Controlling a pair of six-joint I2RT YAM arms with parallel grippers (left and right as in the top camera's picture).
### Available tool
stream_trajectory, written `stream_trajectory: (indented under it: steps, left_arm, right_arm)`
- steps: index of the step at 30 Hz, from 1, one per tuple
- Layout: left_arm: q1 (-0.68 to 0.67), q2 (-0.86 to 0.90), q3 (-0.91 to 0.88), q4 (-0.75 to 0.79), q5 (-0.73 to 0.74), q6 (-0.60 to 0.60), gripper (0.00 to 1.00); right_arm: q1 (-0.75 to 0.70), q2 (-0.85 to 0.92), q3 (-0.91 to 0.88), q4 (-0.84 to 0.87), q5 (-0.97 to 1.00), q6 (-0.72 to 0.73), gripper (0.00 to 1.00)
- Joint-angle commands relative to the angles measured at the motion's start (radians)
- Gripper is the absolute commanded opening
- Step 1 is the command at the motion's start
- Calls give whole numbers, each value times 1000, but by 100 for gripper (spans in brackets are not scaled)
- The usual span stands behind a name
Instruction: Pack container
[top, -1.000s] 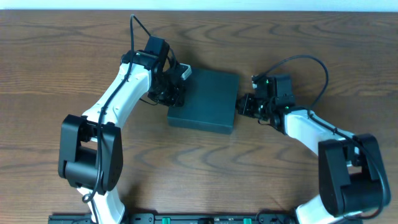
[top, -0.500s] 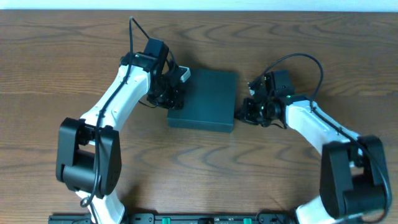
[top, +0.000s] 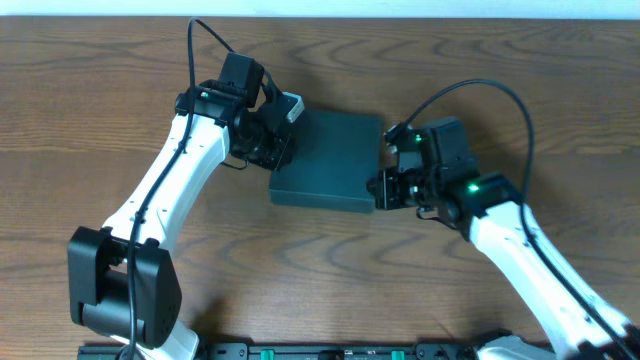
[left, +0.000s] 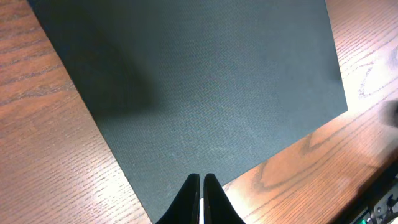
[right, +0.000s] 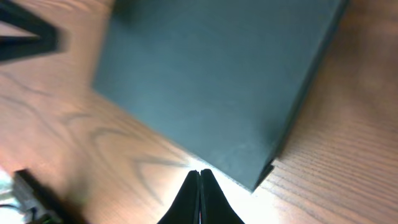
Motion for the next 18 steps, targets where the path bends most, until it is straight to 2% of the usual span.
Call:
stream_trajectory:
  steps: [1,5,10,15,18]
  left_arm:
    - [-5,6,1,-1,7,-9,6]
    - [-5,6,1,-7,7,-8,6]
    - [-5,6,1,-19,6,-8,6]
    - [-5,-39,2,-85,11,-66,6]
    - [-5,-142,1,-128,52,-69,6]
  right_arm:
    - [8,76,-50,38,22,35,2]
    - [8,143,-51,70,15,40,1]
    - [8,79,-27,70,-57,40,1]
    - [8,-148,-11,-28,-48,40,2]
    - [8,-311,-11,-142,17,40,2]
